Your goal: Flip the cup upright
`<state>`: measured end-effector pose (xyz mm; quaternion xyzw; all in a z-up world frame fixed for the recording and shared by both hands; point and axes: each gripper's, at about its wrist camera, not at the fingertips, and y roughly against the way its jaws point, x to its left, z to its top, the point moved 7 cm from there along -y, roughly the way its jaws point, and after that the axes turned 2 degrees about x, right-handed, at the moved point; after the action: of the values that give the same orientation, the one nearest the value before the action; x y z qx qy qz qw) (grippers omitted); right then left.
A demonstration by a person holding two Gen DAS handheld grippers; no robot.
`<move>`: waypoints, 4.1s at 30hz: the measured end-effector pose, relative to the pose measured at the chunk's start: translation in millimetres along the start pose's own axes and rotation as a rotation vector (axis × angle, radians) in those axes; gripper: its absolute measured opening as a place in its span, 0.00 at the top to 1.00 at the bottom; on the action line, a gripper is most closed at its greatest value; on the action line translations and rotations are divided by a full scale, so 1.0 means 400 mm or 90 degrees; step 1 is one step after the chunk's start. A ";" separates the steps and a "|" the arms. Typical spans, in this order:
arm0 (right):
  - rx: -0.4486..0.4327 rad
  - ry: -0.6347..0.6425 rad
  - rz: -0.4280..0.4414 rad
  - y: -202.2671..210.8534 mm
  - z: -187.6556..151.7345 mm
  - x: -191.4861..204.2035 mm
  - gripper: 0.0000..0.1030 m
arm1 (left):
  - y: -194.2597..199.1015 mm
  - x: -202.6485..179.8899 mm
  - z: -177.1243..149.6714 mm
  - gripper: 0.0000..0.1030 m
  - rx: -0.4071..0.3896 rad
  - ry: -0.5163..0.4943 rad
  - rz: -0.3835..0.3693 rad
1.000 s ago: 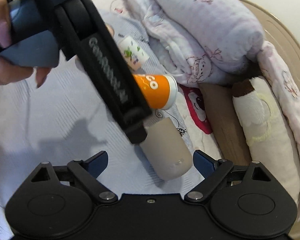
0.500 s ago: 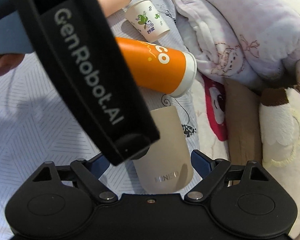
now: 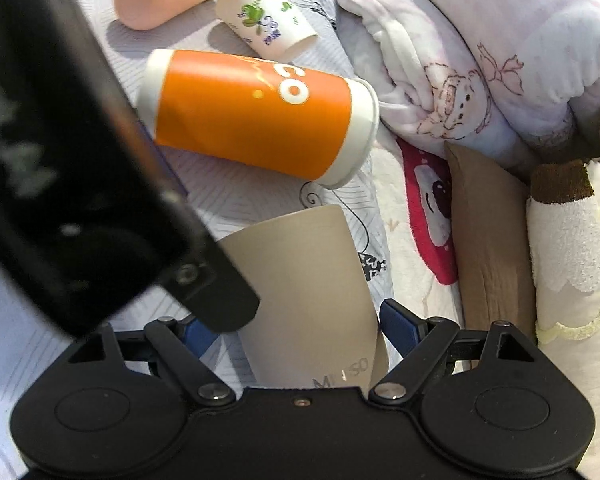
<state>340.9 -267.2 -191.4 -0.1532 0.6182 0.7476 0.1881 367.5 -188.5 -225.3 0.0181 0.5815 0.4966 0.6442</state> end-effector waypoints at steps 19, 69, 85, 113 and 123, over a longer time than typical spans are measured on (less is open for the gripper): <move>0.038 -0.141 0.062 0.008 0.021 -0.006 0.16 | 0.044 0.024 -0.009 0.29 0.019 0.007 -0.028; 0.132 -0.531 0.215 0.152 0.011 0.169 0.21 | 0.132 0.077 -0.143 0.45 0.174 0.019 -0.063; 0.089 -0.596 0.157 0.153 -0.015 0.225 0.21 | 0.142 0.053 -0.145 0.39 0.172 -0.037 -0.025; -0.157 -0.570 0.019 0.283 0.239 0.373 0.21 | 0.487 0.094 -0.086 0.39 0.032 -0.322 0.065; -0.240 -0.550 -0.221 0.243 0.331 0.402 0.21 | 0.497 0.119 -0.057 0.39 -0.056 -0.360 0.068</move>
<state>153.7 -138.3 -156.5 0.0381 0.3037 0.7991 0.5175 218.9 -69.0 -148.0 0.1586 0.3548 0.5295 0.7540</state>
